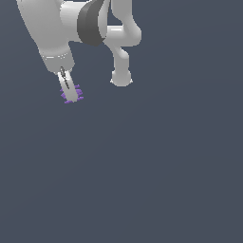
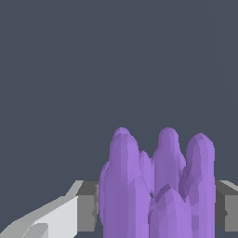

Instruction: Pick up the object and move it to a goal position.

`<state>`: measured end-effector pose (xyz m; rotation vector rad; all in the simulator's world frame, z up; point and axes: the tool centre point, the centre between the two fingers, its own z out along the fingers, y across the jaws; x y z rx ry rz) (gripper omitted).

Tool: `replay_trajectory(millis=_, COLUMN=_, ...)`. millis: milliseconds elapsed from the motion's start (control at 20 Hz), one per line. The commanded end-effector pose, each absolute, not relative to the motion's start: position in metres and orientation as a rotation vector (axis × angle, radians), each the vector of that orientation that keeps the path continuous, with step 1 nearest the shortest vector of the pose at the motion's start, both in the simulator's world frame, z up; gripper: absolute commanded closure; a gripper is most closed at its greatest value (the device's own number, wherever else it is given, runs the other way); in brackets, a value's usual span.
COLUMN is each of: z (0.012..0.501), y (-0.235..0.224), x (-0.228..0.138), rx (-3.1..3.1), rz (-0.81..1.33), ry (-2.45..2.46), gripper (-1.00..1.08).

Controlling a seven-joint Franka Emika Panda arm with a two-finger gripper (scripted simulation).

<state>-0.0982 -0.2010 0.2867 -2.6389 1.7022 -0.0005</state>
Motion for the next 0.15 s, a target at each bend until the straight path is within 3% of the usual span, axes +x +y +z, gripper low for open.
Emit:
replay_trajectory(millis=0, z=0.2916, y=-0.2054, x=-0.1009, rx=-2.641, rz=0.001, ry=1.701, gripper=1.08)
replay_trajectory(millis=100, z=0.2926, y=-0.2061, x=-0.1012, rx=-2.641, rz=0.0, ry=1.701, gripper=1.08)
